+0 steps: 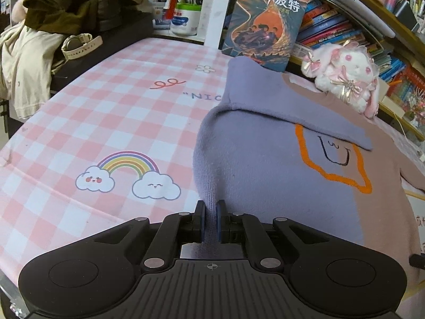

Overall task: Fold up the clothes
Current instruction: 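Grasp the lavender side edge with the left gripper and fold it inward, then open and withdraw the left gripper while the right gripper moves toward the pink sleeve cuff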

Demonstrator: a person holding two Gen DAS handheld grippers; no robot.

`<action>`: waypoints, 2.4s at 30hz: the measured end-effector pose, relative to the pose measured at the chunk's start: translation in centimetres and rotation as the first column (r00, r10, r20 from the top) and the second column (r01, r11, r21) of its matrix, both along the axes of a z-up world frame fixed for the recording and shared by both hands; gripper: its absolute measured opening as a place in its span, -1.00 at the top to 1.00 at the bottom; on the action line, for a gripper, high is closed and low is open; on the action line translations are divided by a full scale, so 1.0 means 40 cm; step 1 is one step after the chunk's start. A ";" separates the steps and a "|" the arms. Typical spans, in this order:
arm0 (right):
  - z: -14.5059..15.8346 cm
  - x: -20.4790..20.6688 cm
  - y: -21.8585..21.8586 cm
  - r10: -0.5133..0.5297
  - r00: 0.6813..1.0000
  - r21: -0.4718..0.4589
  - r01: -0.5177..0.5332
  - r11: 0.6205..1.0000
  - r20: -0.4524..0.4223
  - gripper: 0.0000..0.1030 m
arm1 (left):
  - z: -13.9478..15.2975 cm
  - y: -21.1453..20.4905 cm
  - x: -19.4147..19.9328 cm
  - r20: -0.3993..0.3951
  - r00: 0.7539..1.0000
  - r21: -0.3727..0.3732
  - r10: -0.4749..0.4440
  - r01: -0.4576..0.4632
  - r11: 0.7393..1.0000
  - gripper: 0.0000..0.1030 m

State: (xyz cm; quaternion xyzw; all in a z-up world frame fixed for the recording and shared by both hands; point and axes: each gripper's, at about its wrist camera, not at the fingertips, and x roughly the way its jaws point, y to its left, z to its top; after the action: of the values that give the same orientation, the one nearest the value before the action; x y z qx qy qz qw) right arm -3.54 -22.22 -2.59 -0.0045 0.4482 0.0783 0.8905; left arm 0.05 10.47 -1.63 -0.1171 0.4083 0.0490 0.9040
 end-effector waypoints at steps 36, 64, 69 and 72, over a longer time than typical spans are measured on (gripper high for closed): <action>0.056 -0.151 0.088 -0.173 0.978 -0.035 0.178 0.983 0.119 -0.59 | 0.057 -0.116 -0.123 0.074 0.956 0.159 -0.282 0.268 0.950 -0.67; 0.050 -0.098 -0.066 -0.135 0.980 -0.025 0.140 0.990 0.143 -0.66 | 0.064 -0.315 -0.052 0.064 0.971 0.188 -0.229 0.214 0.959 -0.78; 0.060 -0.018 -0.179 -0.104 0.984 0.011 0.104 0.995 0.145 -0.66 | 0.058 -0.406 -0.028 0.052 0.983 0.202 -0.174 0.160 0.966 -0.78; 0.061 0.032 -0.250 -0.097 0.986 0.036 0.093 0.995 0.136 -0.66 | 0.050 -0.447 -0.022 0.047 0.990 0.205 -0.129 0.117 0.972 -0.78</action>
State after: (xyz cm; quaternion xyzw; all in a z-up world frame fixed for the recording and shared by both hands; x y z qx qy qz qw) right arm -2.27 -32.23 -0.14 0.0246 0.3841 0.0417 0.9220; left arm -0.85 -7.42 0.38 -0.0007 0.3803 0.0305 0.9244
